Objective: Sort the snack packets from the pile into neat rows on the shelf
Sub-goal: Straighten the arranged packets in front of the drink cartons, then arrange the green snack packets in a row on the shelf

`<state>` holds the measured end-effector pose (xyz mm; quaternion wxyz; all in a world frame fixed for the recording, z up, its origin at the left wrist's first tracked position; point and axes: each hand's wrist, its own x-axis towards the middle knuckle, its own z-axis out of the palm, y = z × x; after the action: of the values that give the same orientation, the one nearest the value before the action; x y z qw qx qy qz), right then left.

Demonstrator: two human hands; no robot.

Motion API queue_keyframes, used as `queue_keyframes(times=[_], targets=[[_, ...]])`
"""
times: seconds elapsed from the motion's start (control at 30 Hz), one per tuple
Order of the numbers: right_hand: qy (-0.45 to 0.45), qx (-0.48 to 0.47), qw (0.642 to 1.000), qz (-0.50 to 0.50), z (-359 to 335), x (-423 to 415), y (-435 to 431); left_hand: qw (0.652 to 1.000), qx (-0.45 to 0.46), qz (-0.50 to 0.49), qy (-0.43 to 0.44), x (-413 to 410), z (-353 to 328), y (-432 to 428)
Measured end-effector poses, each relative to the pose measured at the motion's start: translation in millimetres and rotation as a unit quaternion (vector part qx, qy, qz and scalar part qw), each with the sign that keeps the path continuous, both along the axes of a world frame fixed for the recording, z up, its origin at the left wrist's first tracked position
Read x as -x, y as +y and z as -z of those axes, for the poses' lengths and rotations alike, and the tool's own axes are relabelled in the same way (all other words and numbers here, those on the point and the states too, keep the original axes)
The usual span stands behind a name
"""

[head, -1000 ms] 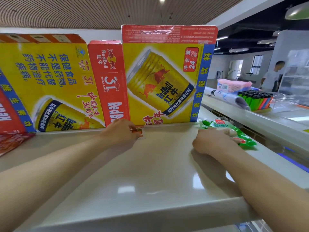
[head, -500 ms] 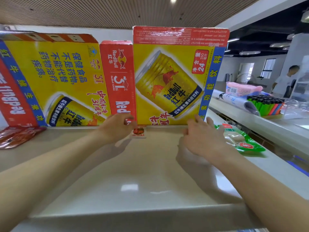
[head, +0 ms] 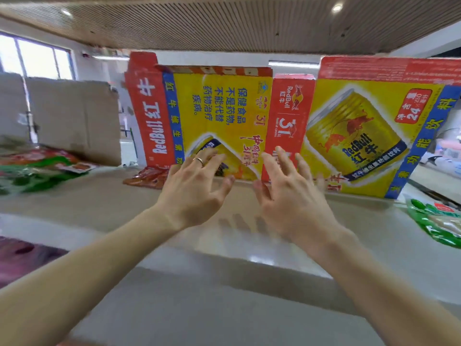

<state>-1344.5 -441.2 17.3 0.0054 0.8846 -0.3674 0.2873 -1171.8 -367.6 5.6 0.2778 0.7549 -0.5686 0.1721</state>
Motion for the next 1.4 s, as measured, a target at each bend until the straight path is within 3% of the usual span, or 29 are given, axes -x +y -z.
queue_keyframes(times=[0.33,0.73,1.1,1.4], targets=[[-0.053,0.030,0.989,-0.135,21,-175,160,0.992,0.028,-0.108,-0.059,-147,16,201],[-0.039,0.006,0.958,-0.285,33,-341,304,0.968,0.013,-0.233,-0.093,-275,37,389],[-0.038,-0.034,0.923,-0.382,42,-441,375,0.937,0.031,-0.340,-0.079,-347,47,479],[-0.044,-0.073,0.898,-0.431,42,-552,393,0.910,-0.031,-0.399,-0.107,-441,51,503]])
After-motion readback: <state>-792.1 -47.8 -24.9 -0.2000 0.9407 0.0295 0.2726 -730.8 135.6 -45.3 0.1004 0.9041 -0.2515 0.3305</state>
